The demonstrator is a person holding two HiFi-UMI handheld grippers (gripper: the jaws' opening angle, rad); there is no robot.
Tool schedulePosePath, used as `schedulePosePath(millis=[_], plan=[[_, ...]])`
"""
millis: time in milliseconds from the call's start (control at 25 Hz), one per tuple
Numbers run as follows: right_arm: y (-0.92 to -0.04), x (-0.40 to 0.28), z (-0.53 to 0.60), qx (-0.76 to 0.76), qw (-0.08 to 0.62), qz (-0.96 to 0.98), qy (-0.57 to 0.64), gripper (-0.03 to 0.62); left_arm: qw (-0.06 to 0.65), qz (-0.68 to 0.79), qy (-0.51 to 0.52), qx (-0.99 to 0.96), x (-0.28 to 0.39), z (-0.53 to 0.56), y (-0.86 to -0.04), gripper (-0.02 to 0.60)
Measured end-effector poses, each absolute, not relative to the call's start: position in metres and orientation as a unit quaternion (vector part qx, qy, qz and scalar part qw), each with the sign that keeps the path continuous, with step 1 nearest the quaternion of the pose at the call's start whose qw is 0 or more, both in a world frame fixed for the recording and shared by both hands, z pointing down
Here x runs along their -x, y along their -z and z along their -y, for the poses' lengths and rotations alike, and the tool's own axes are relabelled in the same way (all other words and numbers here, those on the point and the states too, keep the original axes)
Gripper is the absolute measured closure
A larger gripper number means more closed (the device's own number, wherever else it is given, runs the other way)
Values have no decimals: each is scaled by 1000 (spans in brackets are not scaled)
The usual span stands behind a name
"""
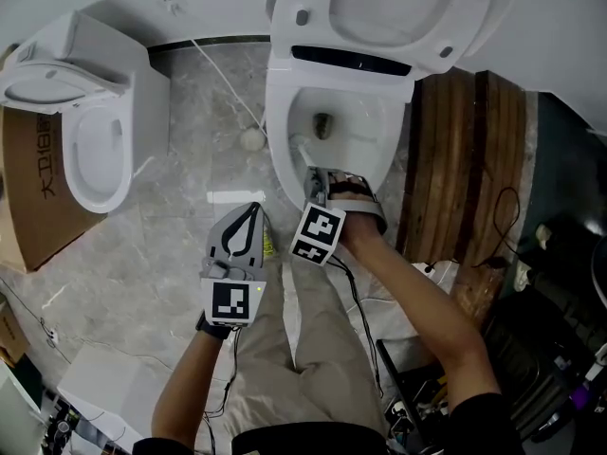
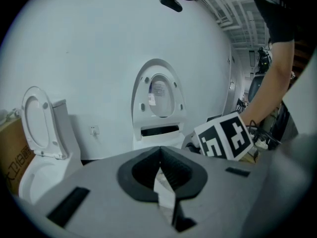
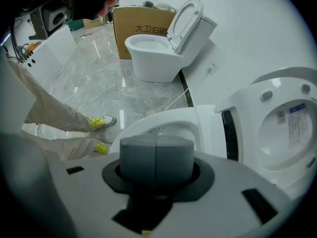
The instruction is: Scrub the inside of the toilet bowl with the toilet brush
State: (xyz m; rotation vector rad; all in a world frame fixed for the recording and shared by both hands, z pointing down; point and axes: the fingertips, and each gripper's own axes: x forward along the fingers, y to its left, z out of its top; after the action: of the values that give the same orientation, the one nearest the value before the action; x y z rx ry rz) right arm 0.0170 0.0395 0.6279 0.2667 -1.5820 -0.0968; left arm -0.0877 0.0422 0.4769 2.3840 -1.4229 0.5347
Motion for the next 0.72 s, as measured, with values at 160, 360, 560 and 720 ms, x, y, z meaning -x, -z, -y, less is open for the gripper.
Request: schedulePosePath(millis=[160,360,560,720], plan=[[-631,-10,-26,-112,698,704,64,445,158,506,-175,-830,87,-39,-472,571],[-633,-2,-7,-108,698,702,89,445,157,506,-176,-829,88,-38,-473,571],[-638,-6,14,-127,694,703,88,445,164,509,-181,-825,92,-39,-477,571],[-644,-12,31,-142,691,702,90,445,166,512,-186,-822,94,-40,-481,571]])
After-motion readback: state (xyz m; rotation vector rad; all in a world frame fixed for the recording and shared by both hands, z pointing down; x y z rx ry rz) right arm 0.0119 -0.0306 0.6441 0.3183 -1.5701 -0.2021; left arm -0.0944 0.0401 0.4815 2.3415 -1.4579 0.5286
